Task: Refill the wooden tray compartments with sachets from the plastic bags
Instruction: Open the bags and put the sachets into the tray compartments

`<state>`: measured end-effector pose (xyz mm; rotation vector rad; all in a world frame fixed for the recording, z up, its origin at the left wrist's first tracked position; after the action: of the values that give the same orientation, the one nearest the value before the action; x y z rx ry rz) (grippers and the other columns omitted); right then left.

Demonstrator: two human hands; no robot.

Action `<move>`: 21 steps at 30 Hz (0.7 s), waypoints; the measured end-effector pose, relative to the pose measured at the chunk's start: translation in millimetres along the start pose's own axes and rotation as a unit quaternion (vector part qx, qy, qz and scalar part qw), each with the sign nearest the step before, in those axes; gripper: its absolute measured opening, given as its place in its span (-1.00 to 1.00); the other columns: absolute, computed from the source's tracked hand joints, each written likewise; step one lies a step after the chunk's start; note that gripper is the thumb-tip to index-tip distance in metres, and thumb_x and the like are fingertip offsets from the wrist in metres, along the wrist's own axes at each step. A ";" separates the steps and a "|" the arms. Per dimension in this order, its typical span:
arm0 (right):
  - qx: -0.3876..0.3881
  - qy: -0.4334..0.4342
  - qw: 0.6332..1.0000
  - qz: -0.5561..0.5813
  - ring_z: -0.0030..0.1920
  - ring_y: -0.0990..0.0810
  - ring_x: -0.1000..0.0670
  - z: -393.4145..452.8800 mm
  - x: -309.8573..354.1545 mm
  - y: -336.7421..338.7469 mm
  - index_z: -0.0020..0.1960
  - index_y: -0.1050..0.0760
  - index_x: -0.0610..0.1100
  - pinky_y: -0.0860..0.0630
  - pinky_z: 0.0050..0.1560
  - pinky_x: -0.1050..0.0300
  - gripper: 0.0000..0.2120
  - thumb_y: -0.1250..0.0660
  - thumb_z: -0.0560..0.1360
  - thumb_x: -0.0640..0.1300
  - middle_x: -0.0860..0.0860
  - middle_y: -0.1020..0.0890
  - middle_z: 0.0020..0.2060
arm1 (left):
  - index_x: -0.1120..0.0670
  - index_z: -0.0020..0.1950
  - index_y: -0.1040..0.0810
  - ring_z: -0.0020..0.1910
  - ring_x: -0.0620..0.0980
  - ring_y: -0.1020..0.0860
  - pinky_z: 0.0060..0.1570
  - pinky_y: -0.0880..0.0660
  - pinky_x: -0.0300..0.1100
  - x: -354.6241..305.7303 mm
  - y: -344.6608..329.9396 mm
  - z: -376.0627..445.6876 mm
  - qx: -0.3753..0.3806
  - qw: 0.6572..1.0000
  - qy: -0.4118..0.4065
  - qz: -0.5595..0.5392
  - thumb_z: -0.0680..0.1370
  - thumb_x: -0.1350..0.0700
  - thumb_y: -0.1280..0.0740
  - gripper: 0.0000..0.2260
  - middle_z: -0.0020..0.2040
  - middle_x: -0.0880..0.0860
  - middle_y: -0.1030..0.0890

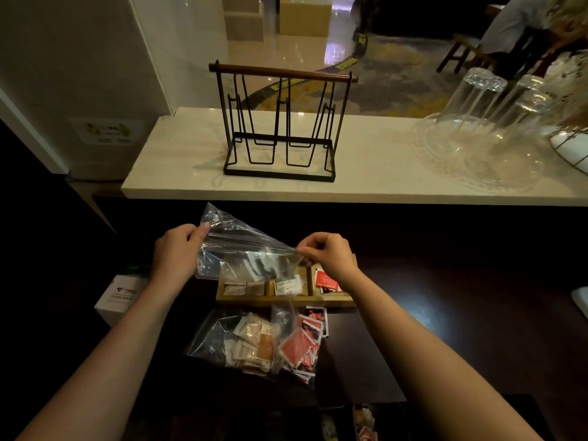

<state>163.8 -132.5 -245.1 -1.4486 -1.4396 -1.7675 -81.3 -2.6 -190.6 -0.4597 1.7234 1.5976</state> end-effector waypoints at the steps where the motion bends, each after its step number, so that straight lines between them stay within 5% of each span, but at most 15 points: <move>1: 0.000 -0.005 1.000 0.004 -0.28 -0.61 0.03 0.2 -1.2 -0.2 -0.09 -0.62 -0.20 -0.61 -0.16 0.15 -0.92 -0.42 0.45 -0.20 -0.12 -0.67 -0.23 | 0.12 -0.42 -0.33 -0.43 0.05 -0.39 -0.42 -0.22 -0.13 -2.4 0.3 0.3 0.000 1.000 -0.002 0.006 0.60 -0.01 -0.22 -0.58 -0.47 0.07 -0.40; 4: -0.003 -0.018 1.000 0.018 -0.31 -0.60 0.00 1.0 -6.1 0.3 -0.10 -0.62 -0.23 -0.61 -0.17 0.09 -0.92 -0.42 0.45 -0.22 -0.15 -0.66 -0.27 | 0.13 -0.42 -0.34 -0.44 0.04 -0.39 -0.43 -0.23 -0.14 -10.2 0.3 -0.2 -0.002 1.000 -0.008 0.013 0.59 -0.02 -0.22 -0.58 -0.47 0.07 -0.40; 9: -0.006 -0.010 1.000 0.018 -0.32 -0.60 0.07 1.1 -8.0 2.0 -0.11 -0.61 -0.18 -0.59 -0.23 0.25 -0.96 -0.40 0.47 -0.21 -0.04 -0.64 -0.31 | 0.20 -0.35 -0.45 -0.40 0.09 -0.46 -0.40 -0.31 -0.12 -20.9 1.8 -1.6 0.000 1.000 -0.021 0.000 0.59 -0.05 -0.22 -0.59 -0.42 0.12 -0.48; 14: -0.007 -0.010 0.999 0.037 -0.33 -0.60 0.03 4.0 -9.8 3.9 -0.17 -0.61 -0.13 -0.61 -0.19 0.14 -0.97 -0.41 0.46 -0.21 0.00 -0.62 -0.37 | 0.26 -0.31 -0.46 -0.36 0.23 -0.55 -0.28 -0.47 0.06 -35.4 8.5 -2.4 -0.001 0.999 -0.049 -0.003 0.58 -0.09 -0.22 -0.55 -0.39 0.28 -0.56; 21: -0.010 -0.022 0.998 0.054 -0.33 -0.61 0.08 0.7 -15.2 1.2 -0.10 -0.60 -0.19 -0.58 -0.25 0.30 -0.95 -0.38 0.48 -0.21 -0.03 -0.63 -0.32 | 0.16 -0.32 -0.47 -0.41 0.05 -0.50 -0.39 -0.35 -0.17 -75.7 11.6 -8.4 -0.001 0.995 -0.099 -0.027 0.57 -0.06 -0.26 -0.64 -0.41 0.18 -0.55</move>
<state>170.5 -136.3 -258.2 -1.5543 -1.3429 -1.6988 -40.9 -25.0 -129.0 -0.3342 1.5472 1.5512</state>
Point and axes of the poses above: each hand's wrist, its own z-axis towards the middle knuckle, its own y-axis out of the back of the hand, x = y × z, the point moved 8 cm from there along z, towards the middle knuckle
